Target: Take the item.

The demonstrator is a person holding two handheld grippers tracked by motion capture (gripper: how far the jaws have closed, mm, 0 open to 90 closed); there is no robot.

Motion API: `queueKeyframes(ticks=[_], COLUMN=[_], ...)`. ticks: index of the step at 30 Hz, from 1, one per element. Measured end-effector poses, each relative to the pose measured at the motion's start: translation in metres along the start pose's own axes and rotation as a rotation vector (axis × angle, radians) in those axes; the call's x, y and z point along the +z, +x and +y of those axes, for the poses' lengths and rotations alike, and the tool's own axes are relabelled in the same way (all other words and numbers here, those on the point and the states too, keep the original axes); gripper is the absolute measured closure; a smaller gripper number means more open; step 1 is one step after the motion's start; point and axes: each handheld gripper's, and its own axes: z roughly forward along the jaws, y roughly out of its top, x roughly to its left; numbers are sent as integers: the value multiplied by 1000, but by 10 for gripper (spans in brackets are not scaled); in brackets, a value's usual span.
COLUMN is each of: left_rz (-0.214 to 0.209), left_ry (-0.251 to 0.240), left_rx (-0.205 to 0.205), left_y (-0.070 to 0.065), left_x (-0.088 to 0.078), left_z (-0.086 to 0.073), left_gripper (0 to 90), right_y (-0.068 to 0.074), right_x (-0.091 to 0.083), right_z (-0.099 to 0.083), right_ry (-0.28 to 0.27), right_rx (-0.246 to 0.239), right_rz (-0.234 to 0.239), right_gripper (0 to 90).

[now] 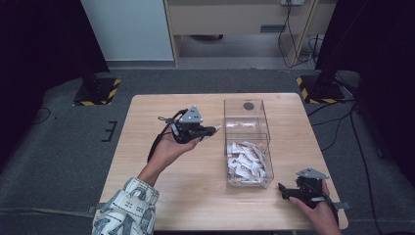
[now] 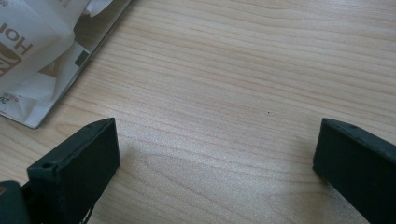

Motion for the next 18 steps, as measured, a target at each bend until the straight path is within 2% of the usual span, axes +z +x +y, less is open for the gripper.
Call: queueKeyframes(ticks=[18], left_rz=[28], left_ry=[6], left_rx=[-24], left_y=[10], left_x=[-3], left_z=[-9], left_gripper=[890], right_y=[0], right_x=[0], right_z=[0], right_ry=[0], right_rx=[1], right_rz=[1], right_gripper=[8])
